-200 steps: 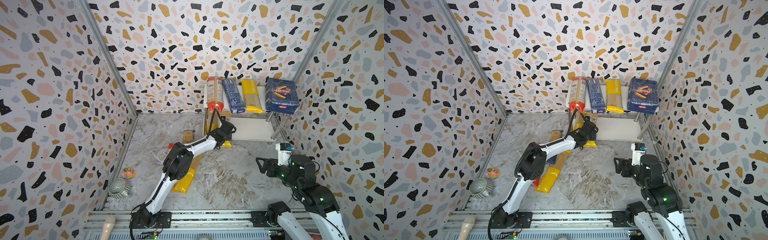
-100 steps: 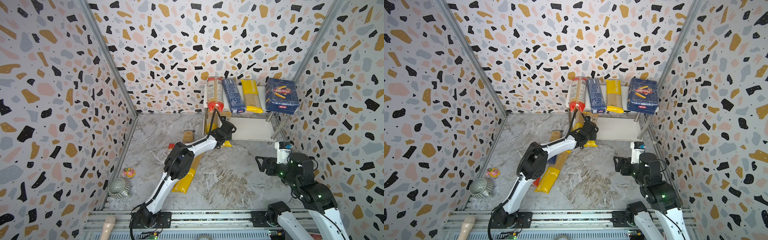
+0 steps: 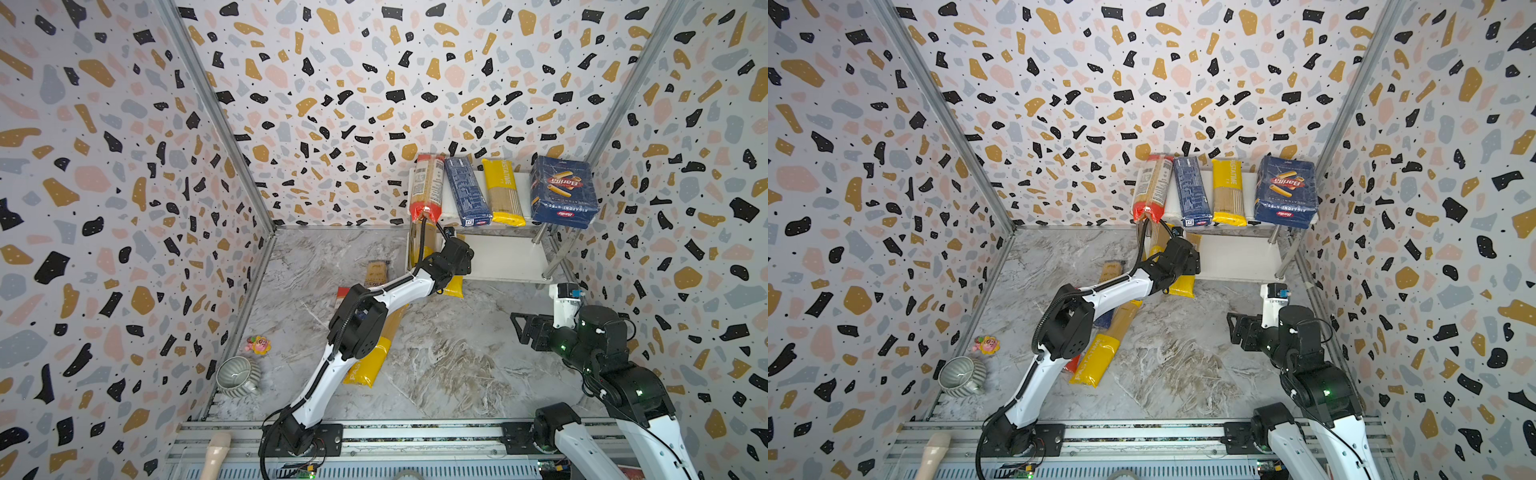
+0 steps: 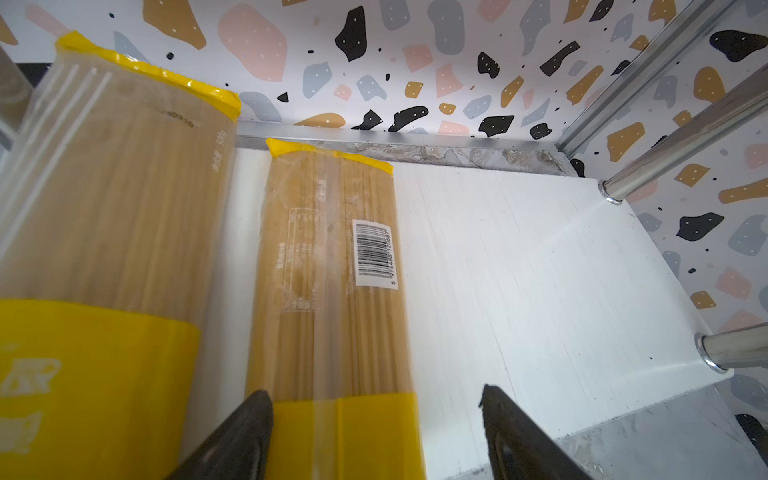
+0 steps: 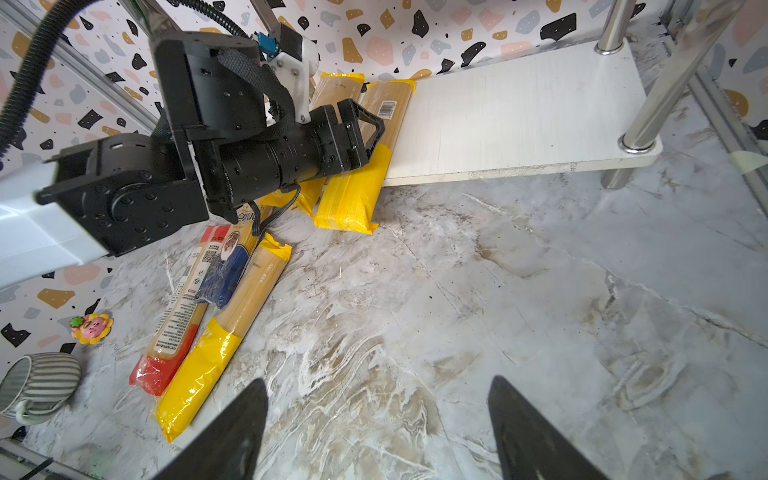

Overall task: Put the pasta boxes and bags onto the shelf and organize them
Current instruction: 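Stand the clear bag on the lower shelf beside the yellow bag, then open the left gripper to release the clear bag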

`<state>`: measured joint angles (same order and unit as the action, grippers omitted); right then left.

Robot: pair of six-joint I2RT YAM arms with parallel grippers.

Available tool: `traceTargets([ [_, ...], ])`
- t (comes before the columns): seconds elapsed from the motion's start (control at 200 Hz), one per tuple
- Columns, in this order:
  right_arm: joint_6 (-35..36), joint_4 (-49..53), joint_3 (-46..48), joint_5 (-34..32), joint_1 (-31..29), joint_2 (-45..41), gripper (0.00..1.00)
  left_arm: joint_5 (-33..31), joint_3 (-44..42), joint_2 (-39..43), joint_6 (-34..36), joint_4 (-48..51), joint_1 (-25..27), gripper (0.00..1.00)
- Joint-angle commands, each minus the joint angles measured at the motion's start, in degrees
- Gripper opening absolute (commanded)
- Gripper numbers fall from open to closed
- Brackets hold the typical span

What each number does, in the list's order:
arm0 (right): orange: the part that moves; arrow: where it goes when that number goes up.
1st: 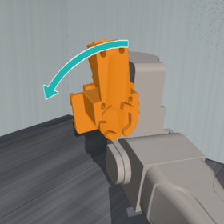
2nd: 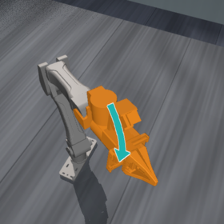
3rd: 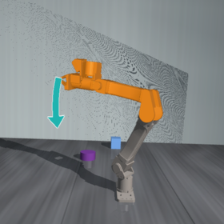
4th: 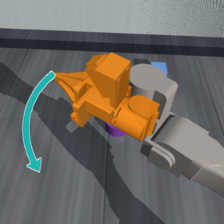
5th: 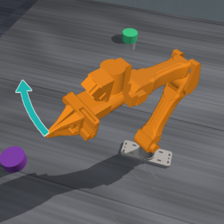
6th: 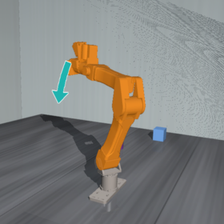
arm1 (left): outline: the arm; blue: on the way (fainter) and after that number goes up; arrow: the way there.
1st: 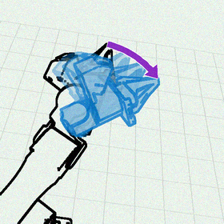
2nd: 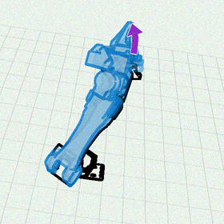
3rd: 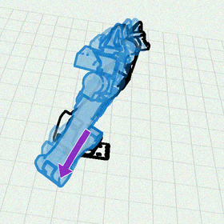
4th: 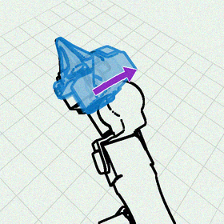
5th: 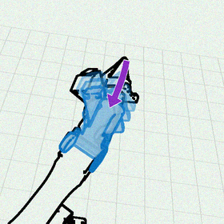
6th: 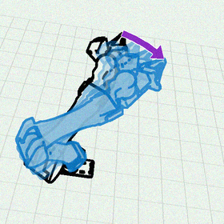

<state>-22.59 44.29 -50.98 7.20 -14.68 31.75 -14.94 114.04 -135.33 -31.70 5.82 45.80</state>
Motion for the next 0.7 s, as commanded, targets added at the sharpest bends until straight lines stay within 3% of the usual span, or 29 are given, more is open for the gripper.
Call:
traceTargets([
  [0.0,0.7,-0.3,-1.5,-0.3,0.2,-0.4,0.83,0.9,0.8,3.8,0.5,-3.4,-0.1,0.79],
  [0.696,0.9,1.9,-3.5,-0.1,0.2,-2.8,0.83,4.7,-11.3,10.3,0.5,-4.8,3.8,0.81],
])
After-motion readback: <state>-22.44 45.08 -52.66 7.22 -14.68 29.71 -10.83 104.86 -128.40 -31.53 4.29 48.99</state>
